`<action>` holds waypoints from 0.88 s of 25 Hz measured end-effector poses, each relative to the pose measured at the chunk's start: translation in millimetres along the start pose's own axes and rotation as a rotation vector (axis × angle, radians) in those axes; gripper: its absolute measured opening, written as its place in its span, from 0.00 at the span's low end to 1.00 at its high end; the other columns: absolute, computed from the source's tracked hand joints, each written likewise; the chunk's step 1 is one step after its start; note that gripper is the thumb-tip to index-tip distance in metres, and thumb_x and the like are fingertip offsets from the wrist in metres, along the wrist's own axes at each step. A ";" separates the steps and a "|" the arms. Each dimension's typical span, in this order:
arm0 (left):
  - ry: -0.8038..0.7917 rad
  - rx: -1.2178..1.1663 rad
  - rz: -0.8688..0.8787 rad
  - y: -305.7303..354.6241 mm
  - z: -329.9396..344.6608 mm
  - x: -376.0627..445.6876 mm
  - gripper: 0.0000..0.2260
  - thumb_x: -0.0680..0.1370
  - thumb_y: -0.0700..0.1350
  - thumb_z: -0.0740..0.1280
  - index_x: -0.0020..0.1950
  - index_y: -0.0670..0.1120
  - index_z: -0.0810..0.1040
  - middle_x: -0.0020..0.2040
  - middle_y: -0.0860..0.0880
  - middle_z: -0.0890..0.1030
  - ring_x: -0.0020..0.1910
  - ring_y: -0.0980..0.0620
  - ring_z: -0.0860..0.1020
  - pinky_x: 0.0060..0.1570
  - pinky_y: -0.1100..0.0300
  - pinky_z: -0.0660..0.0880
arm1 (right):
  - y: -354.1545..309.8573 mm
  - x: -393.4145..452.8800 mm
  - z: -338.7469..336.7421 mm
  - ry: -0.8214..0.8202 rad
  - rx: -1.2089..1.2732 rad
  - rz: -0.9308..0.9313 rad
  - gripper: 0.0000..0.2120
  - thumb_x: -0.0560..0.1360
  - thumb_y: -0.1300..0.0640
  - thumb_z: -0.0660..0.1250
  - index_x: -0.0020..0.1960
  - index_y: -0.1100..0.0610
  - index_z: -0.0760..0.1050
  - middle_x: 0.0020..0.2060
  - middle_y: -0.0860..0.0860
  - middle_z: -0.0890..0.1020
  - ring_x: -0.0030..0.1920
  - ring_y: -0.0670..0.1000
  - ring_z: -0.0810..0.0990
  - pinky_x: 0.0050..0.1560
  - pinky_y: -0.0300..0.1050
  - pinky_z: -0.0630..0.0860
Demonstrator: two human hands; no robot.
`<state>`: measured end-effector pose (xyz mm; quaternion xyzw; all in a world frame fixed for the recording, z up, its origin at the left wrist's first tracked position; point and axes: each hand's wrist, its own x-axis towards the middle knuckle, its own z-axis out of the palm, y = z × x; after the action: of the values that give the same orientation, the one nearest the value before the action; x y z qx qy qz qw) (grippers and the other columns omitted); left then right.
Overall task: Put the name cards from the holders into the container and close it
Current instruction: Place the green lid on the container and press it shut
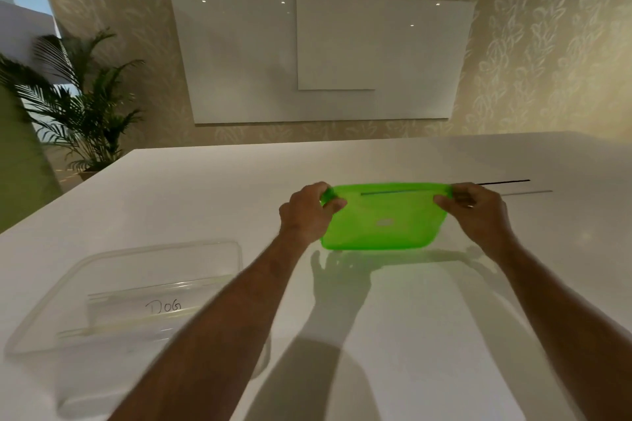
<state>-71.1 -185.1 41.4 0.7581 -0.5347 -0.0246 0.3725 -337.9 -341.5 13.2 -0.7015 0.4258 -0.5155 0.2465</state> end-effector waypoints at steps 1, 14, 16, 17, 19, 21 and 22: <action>-0.024 -0.153 0.015 0.9 -8.5 1.2 0.14 0.77 0.53 0.70 0.54 0.44 0.80 0.50 0.43 0.83 0.49 0.44 0.79 0.51 0.51 0.73 | -6.6 2.7 1.2 -0.019 0.086 0.022 0.16 0.67 0.52 0.78 0.51 0.57 0.82 0.39 0.52 0.84 0.37 0.43 0.82 0.44 0.37 0.79; -0.024 -0.935 -0.325 -48.2 -115.4 -21.3 0.08 0.81 0.46 0.65 0.51 0.45 0.82 0.38 0.50 0.86 0.30 0.52 0.81 0.28 0.62 0.77 | -106.2 -27.1 91.8 -0.208 0.572 0.169 0.10 0.71 0.56 0.74 0.49 0.59 0.82 0.42 0.63 0.79 0.41 0.59 0.75 0.41 0.55 0.74; 0.019 -0.940 -0.379 -67.9 -130.6 -28.3 0.09 0.81 0.47 0.64 0.50 0.44 0.82 0.37 0.50 0.86 0.28 0.53 0.80 0.28 0.62 0.76 | -121.0 -37.4 113.2 -0.244 0.570 0.197 0.10 0.70 0.54 0.75 0.49 0.58 0.82 0.41 0.61 0.80 0.39 0.58 0.75 0.37 0.49 0.73; 0.034 -0.940 -0.404 -75.8 -136.1 -30.9 0.09 0.81 0.47 0.64 0.50 0.44 0.82 0.36 0.50 0.86 0.28 0.54 0.80 0.28 0.62 0.76 | -126.9 -42.0 121.4 -0.254 0.570 0.212 0.10 0.70 0.53 0.75 0.48 0.57 0.82 0.40 0.59 0.81 0.37 0.56 0.75 0.33 0.45 0.72; 0.063 -0.937 -0.454 -93.4 -151.0 -37.7 0.09 0.81 0.47 0.64 0.49 0.44 0.82 0.35 0.51 0.86 0.27 0.54 0.80 0.28 0.62 0.77 | -140.2 -52.0 140.3 -0.283 0.579 0.238 0.11 0.68 0.51 0.76 0.46 0.56 0.82 0.36 0.55 0.82 0.32 0.53 0.73 0.27 0.40 0.70; 0.078 -0.944 -0.501 -109.2 -165.6 -42.9 0.09 0.81 0.47 0.65 0.48 0.43 0.82 0.34 0.50 0.86 0.25 0.54 0.79 0.29 0.62 0.77 | -151.8 -60.0 155.0 -0.326 0.589 0.267 0.13 0.67 0.50 0.77 0.47 0.57 0.82 0.35 0.55 0.82 0.31 0.53 0.73 0.25 0.39 0.70; 0.085 -0.951 -0.520 -118.2 -174.2 -45.9 0.09 0.81 0.46 0.65 0.48 0.43 0.82 0.33 0.50 0.86 0.26 0.53 0.79 0.30 0.61 0.78 | -158.4 -63.9 163.3 -0.359 0.594 0.283 0.15 0.67 0.51 0.77 0.48 0.59 0.82 0.36 0.55 0.82 0.32 0.54 0.73 0.27 0.41 0.71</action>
<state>78.9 -35.4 80.6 0.6137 -0.2440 -0.3243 0.6773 -137.9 -220.6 48.0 -0.6130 0.3003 -0.4463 0.5787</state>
